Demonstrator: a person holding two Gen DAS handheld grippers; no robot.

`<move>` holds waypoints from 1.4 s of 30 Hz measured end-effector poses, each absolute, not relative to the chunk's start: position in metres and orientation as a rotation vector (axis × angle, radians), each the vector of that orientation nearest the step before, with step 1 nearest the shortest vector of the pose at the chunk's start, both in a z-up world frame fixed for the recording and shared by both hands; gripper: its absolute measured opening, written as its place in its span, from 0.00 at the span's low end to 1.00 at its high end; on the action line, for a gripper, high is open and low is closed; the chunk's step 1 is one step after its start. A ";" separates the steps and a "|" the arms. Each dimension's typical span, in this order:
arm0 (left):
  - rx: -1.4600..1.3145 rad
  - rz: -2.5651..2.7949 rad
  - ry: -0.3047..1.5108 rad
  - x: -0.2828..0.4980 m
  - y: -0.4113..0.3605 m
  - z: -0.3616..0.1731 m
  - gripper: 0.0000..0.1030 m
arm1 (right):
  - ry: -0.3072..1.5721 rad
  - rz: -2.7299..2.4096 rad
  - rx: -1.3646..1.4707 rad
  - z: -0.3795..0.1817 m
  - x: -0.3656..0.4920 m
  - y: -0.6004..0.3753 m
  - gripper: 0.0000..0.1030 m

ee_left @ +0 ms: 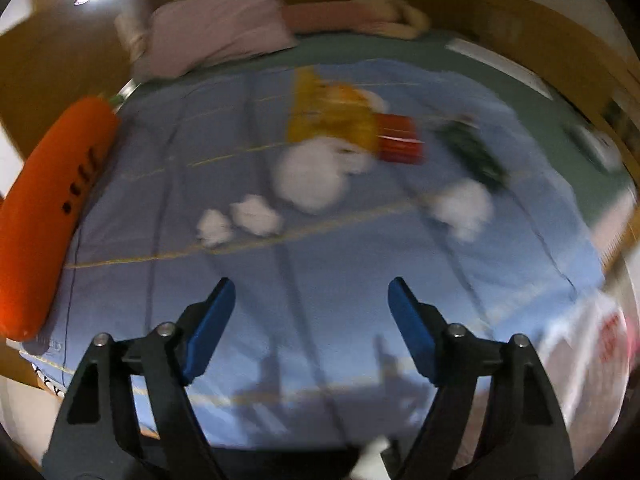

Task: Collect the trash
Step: 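Reach the left tool toward the yellow chip bag while the right tool grasps the white tissue bag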

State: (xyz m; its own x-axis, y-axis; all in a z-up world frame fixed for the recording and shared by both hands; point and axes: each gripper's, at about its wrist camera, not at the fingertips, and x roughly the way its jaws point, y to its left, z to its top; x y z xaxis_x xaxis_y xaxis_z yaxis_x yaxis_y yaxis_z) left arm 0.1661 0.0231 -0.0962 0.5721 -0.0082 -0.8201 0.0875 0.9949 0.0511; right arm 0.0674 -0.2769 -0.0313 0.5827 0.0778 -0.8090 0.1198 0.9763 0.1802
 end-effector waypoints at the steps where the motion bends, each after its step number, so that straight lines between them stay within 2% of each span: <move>1: 0.080 -0.048 0.966 0.176 0.032 -0.098 0.77 | 0.968 -0.002 0.220 -0.035 0.084 -0.268 0.72; 6: 0.149 -0.019 0.965 0.218 0.068 -0.104 0.77 | 1.022 0.068 0.196 -0.054 0.160 -0.225 0.72; 10: 0.189 0.008 0.933 0.242 0.101 -0.109 0.83 | 1.049 0.146 0.203 -0.068 0.232 -0.182 0.72; 14: 0.068 0.027 0.980 0.256 0.140 -0.136 0.84 | 1.033 0.137 0.152 -0.080 0.294 -0.143 0.72; 17: -0.078 0.050 1.116 0.271 0.165 -0.153 0.84 | 1.022 0.139 0.147 -0.093 0.338 -0.115 0.72; 22: -0.157 0.085 1.073 0.274 0.185 -0.139 0.84 | 1.107 0.116 0.128 -0.134 0.388 -0.086 0.76; 24: -0.158 0.119 1.039 0.271 0.194 -0.130 0.84 | 1.121 0.111 0.129 -0.141 0.392 -0.080 0.61; 25: -0.163 0.134 1.028 0.269 0.198 -0.128 0.84 | 1.099 0.127 0.132 -0.138 0.387 -0.077 0.59; 26: -0.172 0.150 1.013 0.265 0.203 -0.124 0.84 | 1.101 0.161 0.147 -0.137 0.385 -0.075 0.49; 32: -0.206 0.285 0.914 0.247 0.226 -0.103 0.84 | 1.036 0.452 0.353 -0.102 0.352 -0.055 0.49; 35: -0.275 0.389 0.853 0.238 0.251 -0.093 0.84 | 1.146 0.642 0.471 -0.103 0.340 -0.026 0.49; 38: -0.354 0.451 0.824 0.230 0.274 -0.088 0.84 | 1.235 0.752 0.442 -0.115 0.326 0.008 0.52; 40: -0.384 0.466 0.831 0.228 0.284 -0.088 0.84 | 1.281 0.799 0.346 -0.124 0.318 0.029 0.58; 41: -0.383 0.469 0.841 0.228 0.285 -0.089 0.84 | 1.299 0.804 0.309 -0.126 0.317 0.034 0.68; 42: -0.378 0.472 0.860 0.229 0.287 -0.091 0.84 | 1.305 0.796 0.274 -0.127 0.317 0.035 0.74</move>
